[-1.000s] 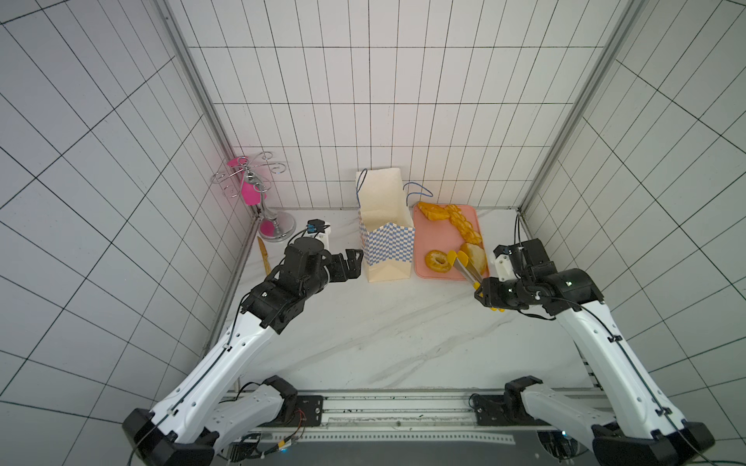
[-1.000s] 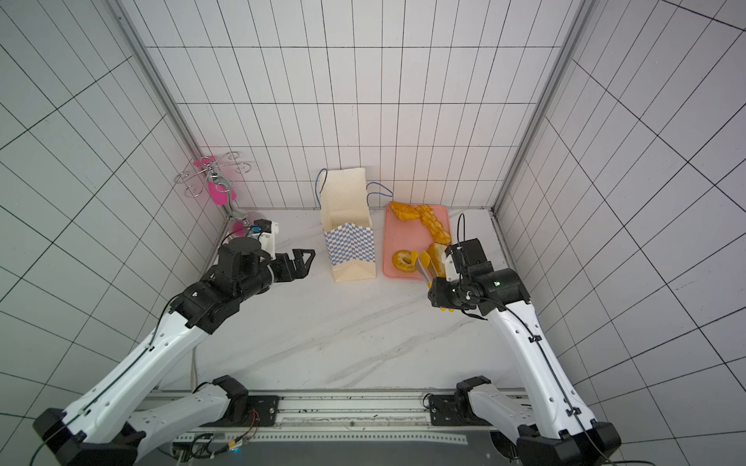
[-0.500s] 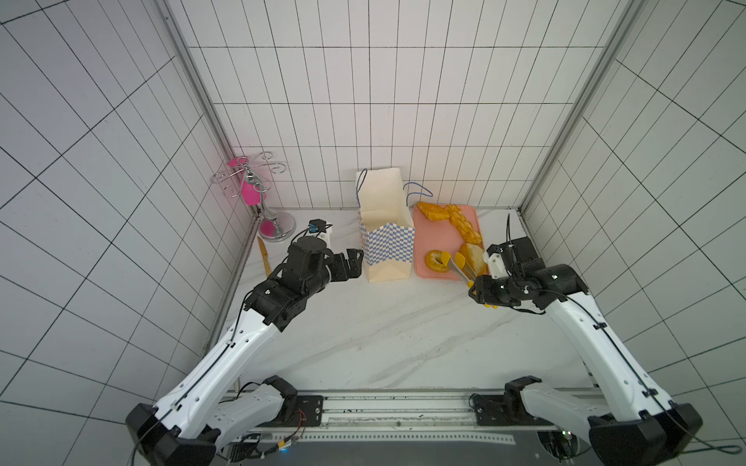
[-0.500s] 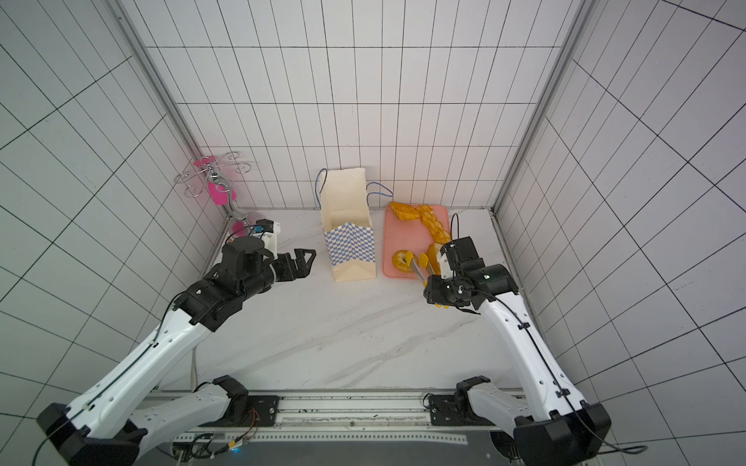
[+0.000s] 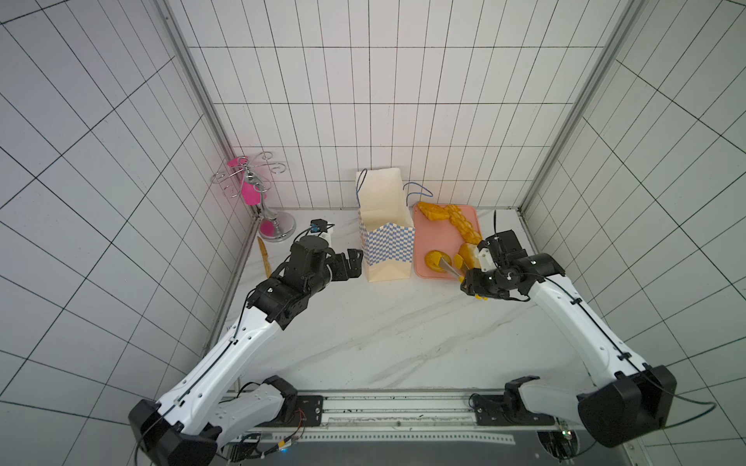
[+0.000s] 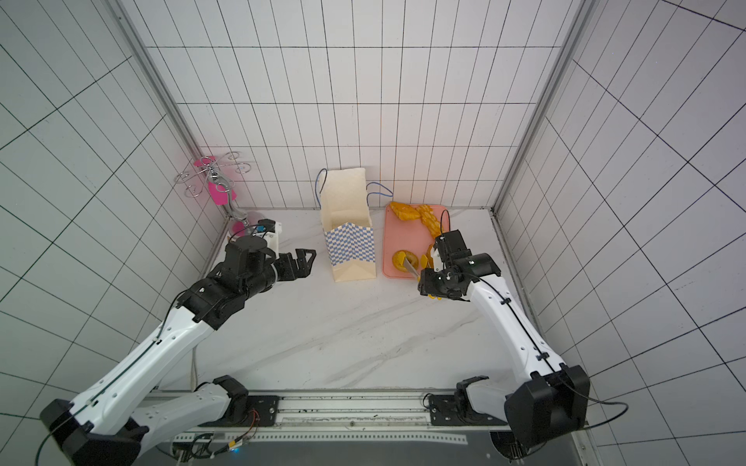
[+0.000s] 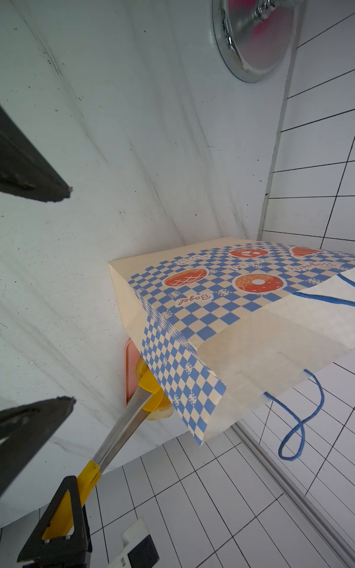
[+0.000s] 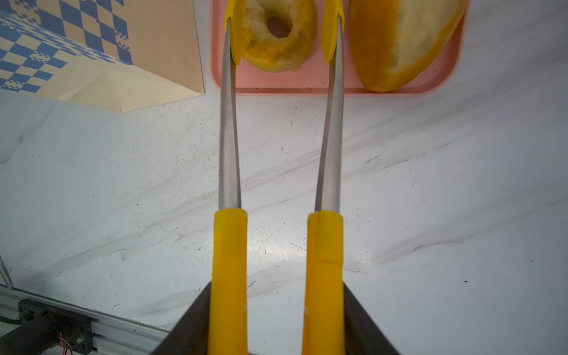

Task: Pack bread into a paper bag
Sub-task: Pick up the fake bread from the plate.

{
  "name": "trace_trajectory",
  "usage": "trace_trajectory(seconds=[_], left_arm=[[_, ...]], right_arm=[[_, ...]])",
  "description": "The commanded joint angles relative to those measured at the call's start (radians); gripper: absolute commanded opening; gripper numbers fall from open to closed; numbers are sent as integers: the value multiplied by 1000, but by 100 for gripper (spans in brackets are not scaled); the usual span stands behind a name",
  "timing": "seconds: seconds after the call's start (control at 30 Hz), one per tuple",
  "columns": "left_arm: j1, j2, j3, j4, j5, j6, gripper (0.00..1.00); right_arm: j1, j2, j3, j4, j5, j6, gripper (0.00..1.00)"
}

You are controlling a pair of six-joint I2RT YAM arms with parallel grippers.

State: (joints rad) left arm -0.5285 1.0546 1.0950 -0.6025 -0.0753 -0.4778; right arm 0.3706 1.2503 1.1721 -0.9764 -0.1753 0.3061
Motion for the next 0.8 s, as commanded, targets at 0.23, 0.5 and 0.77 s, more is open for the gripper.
trace_trajectory(seconds=[0.23, 0.5, 0.77], left_arm=[[-3, 2, 0, -4, -23, 25, 99], [-2, -9, 6, -21, -45, 43, 99], [-3, -8, 6, -23, -48, 54, 99]], right_arm=[[-11, 9, -3, 39, -27, -27, 59], [-10, 39, 3, 50, -63, -41, 59], [-10, 63, 0, 58, -70, -48, 59]])
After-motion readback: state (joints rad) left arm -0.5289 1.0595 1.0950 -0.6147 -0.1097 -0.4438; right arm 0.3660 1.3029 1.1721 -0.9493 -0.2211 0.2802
